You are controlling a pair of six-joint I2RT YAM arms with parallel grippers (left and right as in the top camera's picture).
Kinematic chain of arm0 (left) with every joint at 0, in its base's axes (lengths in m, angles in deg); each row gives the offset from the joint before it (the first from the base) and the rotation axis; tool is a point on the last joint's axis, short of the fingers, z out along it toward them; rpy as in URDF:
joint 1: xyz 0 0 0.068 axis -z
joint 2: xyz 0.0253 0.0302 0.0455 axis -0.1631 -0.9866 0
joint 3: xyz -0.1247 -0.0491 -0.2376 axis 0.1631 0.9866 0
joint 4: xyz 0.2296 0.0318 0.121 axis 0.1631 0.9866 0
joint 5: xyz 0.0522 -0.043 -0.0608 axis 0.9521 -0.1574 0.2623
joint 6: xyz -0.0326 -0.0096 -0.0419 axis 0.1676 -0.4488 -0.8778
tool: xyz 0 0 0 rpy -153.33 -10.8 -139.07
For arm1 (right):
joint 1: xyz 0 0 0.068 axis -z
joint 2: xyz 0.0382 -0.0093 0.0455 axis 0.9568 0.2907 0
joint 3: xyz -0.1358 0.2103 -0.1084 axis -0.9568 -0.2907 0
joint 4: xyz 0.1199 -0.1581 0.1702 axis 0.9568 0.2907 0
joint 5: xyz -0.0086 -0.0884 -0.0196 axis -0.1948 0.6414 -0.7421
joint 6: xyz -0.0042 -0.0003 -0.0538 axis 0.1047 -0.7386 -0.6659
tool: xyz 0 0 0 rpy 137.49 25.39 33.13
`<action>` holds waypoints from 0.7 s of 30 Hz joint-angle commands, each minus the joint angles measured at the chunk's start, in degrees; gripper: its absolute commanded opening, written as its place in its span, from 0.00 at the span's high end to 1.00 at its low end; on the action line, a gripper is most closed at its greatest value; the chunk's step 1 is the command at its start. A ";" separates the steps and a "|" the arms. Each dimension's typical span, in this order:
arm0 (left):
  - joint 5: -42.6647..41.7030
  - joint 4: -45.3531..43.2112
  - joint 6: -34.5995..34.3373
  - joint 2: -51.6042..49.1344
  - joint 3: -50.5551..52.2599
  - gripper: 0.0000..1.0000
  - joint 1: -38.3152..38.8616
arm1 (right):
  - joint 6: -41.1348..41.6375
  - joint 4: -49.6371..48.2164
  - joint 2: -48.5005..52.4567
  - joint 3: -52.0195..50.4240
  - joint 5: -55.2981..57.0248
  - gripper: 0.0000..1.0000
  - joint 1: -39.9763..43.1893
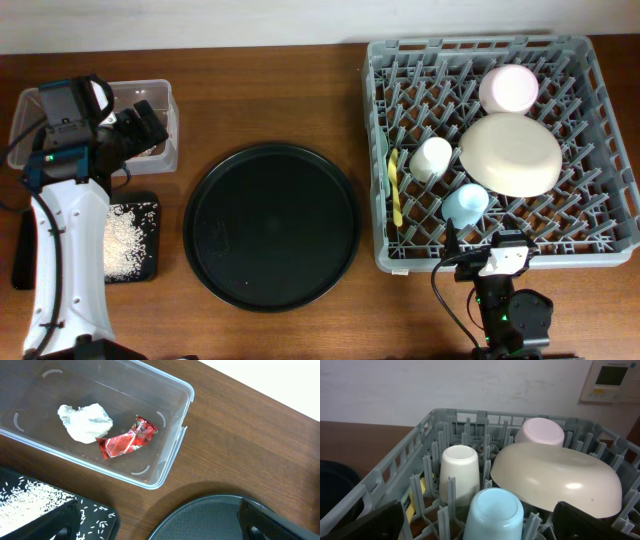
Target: Sort waste into correct bins and load items into the dishwasher rack
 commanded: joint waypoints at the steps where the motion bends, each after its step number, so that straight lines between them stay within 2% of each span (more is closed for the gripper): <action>1: 0.00 -0.11 0.04 0.24 -0.74 0.00 -0.20 | -0.11 0.31 -0.42 -0.26 -0.52 0.02 0.46; 16: 0.00 -0.13 0.07 0.28 -0.72 0.01 -0.20 | -0.11 0.31 -0.42 -0.26 -0.55 0.02 0.46; 19: 0.00 0.55 0.07 5.07 -0.35 0.01 -0.17 | -0.11 0.31 -0.42 -0.26 -0.55 0.02 0.46; 21: 0.00 0.59 0.04 12.81 0.57 0.01 -0.17 | -0.11 0.31 -0.42 -0.26 -0.52 0.02 0.46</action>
